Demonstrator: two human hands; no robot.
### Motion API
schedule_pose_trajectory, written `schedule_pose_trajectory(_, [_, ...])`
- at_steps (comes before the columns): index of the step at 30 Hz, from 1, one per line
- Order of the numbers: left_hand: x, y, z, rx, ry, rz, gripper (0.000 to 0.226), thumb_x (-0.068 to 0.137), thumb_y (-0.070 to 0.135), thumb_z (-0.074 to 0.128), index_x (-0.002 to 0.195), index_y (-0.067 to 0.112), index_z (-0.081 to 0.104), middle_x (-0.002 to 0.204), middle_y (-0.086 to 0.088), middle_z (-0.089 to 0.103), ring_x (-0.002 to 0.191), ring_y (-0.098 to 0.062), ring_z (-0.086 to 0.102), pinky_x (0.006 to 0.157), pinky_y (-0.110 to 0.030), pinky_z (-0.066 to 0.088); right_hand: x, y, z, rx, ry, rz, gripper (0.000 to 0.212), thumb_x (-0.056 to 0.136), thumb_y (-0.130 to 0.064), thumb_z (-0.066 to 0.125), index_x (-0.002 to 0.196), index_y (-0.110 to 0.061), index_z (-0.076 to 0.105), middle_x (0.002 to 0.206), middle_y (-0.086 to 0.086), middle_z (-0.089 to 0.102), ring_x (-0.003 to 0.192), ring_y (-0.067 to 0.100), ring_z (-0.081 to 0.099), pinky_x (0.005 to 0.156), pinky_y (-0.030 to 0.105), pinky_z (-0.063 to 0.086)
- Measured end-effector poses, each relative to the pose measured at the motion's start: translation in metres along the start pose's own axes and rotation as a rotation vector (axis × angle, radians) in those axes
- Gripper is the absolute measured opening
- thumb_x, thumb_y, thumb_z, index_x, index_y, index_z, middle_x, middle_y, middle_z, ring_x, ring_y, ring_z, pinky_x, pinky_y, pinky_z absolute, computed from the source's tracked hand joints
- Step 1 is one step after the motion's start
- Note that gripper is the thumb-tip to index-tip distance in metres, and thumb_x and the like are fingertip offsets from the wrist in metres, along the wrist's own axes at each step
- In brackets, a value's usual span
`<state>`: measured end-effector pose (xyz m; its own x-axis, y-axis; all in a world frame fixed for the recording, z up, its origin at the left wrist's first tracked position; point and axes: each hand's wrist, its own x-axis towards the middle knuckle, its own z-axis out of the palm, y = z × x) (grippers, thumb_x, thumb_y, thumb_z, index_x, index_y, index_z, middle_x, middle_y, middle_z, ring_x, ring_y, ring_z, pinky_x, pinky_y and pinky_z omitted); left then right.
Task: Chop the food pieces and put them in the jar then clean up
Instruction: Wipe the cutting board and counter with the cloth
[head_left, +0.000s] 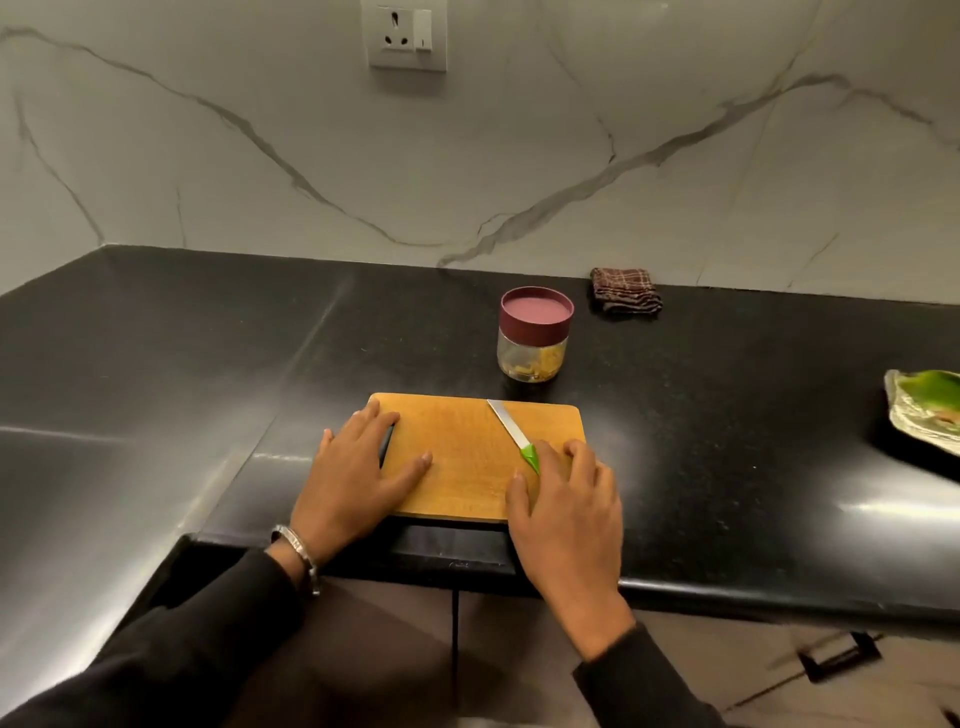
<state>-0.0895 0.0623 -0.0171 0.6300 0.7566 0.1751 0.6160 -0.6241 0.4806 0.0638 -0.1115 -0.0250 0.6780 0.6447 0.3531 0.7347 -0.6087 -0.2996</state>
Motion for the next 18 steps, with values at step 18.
schedule_pose_trajectory(18, [0.003,0.022,-0.031,0.115,-0.310,-0.131,0.084,0.089,0.071,0.049,0.152,0.019,0.031,0.165,-0.006,0.016,0.151,-0.026,0.018,0.122,-0.057,0.016,0.029,-0.004,-0.059,-0.135,-0.538,-0.015,0.063,0.098,-0.062,0.038,0.152,-0.029,0.029,0.152,0.008,0.027,0.128,0.029,0.040,0.103,0.043,0.042])
